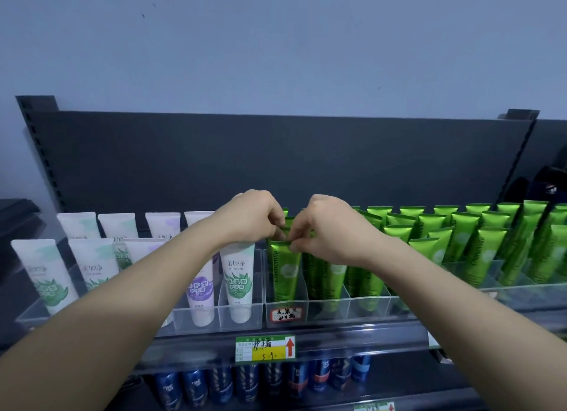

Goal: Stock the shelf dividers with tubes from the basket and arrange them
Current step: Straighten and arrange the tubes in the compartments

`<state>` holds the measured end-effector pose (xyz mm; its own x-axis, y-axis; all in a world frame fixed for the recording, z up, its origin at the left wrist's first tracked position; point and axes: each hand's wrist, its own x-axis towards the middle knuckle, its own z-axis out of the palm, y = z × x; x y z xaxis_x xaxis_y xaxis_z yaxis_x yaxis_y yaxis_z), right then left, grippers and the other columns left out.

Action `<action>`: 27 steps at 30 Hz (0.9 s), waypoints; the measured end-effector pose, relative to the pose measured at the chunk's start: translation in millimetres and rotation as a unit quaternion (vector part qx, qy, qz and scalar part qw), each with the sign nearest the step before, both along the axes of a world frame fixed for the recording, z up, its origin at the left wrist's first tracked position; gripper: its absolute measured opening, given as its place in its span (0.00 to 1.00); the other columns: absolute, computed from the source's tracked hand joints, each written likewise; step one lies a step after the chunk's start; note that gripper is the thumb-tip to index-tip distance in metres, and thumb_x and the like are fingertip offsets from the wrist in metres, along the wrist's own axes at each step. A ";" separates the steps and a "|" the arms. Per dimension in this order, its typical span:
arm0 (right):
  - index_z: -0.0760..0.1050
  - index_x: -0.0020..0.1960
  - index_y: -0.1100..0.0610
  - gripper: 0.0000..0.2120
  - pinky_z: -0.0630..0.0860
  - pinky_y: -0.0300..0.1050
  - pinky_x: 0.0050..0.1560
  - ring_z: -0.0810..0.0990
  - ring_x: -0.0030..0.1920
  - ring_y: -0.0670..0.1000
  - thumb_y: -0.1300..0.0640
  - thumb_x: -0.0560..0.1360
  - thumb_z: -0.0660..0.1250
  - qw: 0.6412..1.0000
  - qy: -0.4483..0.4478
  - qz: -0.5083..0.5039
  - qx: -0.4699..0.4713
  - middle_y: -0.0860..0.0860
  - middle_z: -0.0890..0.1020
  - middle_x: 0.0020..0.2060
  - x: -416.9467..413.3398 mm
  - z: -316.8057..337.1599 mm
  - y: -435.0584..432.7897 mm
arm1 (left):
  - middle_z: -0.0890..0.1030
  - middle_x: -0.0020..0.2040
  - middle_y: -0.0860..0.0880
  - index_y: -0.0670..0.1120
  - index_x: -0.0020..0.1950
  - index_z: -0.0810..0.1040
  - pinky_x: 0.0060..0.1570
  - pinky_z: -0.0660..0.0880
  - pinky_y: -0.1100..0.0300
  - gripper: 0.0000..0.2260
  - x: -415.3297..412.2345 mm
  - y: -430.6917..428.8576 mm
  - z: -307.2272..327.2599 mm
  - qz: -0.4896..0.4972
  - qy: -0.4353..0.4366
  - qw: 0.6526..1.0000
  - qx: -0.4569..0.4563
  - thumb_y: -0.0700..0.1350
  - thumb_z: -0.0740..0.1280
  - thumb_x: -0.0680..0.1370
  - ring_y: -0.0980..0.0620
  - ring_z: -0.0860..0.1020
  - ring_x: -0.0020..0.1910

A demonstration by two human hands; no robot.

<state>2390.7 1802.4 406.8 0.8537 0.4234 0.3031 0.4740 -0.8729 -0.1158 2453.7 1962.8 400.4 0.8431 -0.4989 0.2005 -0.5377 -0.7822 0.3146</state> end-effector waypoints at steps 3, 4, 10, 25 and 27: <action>0.83 0.49 0.48 0.06 0.65 0.40 0.45 0.72 0.51 0.49 0.52 0.72 0.71 1.000 -0.001 -0.004 -0.005 0.46 0.81 0.39 1.7 0.2 0.6 | 0.79 0.32 0.55 0.51 0.40 0.84 0.36 0.68 0.62 0.01 3.8 2.5 -0.6 -0.010 0.000 1.000 -0.001 0.47 0.74 0.70 0.54 0.74 0.35; 0.83 0.48 0.48 0.06 0.65 0.40 0.45 0.72 0.51 0.49 0.52 0.72 0.71 1.000 0.001 -0.007 -0.004 0.45 0.80 0.38 2.5 0.3 0.6 | 0.79 0.31 0.55 0.52 0.39 0.84 0.36 0.68 0.63 0.02 4.7 3.1 -0.9 -0.012 0.001 1.000 -0.004 0.48 0.75 0.70 0.55 0.74 0.35; 0.83 0.47 0.47 0.05 0.65 0.40 0.44 0.70 0.48 0.46 0.51 0.71 0.72 1.000 0.003 -0.013 0.002 0.38 0.71 0.30 5.0 0.4 -0.8 | 0.81 0.34 0.55 0.52 0.41 0.84 0.38 0.71 0.61 0.02 7.6 5.4 -1.7 -0.024 0.002 1.000 -0.001 0.48 0.74 0.70 0.54 0.77 0.37; 0.84 0.48 0.47 0.05 0.74 0.47 0.55 0.69 0.50 0.42 0.53 0.73 0.71 0.995 -0.025 -0.043 0.083 0.41 0.83 0.42 29.2 5.6 -20.2 | 0.82 0.43 0.57 0.53 0.46 0.83 0.47 0.74 0.62 0.03 19.5 14.6 25.9 0.032 -0.016 0.999 -0.036 0.47 0.70 0.75 0.57 0.79 0.47; 0.83 0.49 0.46 0.06 0.74 0.50 0.56 0.65 0.52 0.42 0.53 0.73 0.70 0.996 -0.021 -0.052 0.064 0.41 0.83 0.45 40.1 1.8 -17.7 | 0.82 0.46 0.57 0.53 0.50 0.83 0.55 0.73 0.56 0.05 26.0 10.9 23.4 0.044 -0.020 0.999 0.006 0.48 0.70 0.75 0.55 0.78 0.50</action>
<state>2430.8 1784.7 408.6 0.8758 0.2898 0.3859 0.3894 -0.8967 -0.2104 2479.7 1973.6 423.8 0.8754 -0.4255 0.2294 -0.4784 -0.8307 0.2849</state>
